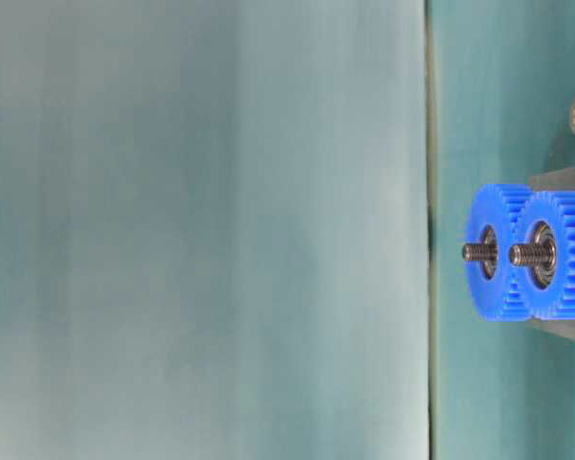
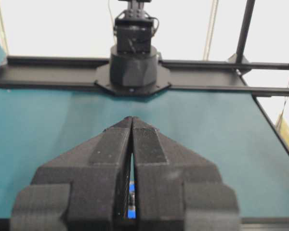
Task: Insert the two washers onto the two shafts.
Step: 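Move the right gripper over the upper silver washer beside the plate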
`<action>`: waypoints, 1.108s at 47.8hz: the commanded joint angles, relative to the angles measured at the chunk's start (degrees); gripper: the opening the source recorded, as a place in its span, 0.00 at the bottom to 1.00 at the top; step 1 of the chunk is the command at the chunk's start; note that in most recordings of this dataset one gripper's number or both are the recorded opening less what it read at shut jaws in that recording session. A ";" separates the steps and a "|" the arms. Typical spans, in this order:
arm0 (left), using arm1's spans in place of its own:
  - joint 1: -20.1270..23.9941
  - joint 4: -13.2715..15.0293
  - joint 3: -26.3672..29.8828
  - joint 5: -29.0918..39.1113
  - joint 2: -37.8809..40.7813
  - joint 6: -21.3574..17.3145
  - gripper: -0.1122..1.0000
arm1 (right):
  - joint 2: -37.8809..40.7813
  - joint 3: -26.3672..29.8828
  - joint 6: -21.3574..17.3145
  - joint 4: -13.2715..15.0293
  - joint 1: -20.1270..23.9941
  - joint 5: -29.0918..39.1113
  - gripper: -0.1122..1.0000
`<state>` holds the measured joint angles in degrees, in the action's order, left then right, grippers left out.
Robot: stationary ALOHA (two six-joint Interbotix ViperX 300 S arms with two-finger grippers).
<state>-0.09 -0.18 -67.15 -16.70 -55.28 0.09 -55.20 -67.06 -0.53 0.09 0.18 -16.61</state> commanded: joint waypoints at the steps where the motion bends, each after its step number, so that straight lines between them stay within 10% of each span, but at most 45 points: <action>1: 0.53 -0.44 2.90 1.32 3.87 1.32 0.11 | 0.79 2.37 -0.70 -1.05 -1.32 0.18 0.12; 8: 0.44 -0.44 7.38 6.15 10.02 1.32 0.11 | 6.42 8.00 -1.76 -6.06 -4.83 12.39 0.12; 25: 0.53 -0.70 9.05 20.04 11.87 1.14 0.11 | 35.60 24.35 0.09 -1.41 -13.97 36.65 0.12; 53: 0.53 -0.88 8.00 30.06 5.19 -0.09 0.11 | 55.02 31.82 3.96 -0.35 -13.01 40.96 0.24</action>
<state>0.26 -0.88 -59.68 13.54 -50.10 0.09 -0.18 -36.47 2.90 -0.35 -13.36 25.22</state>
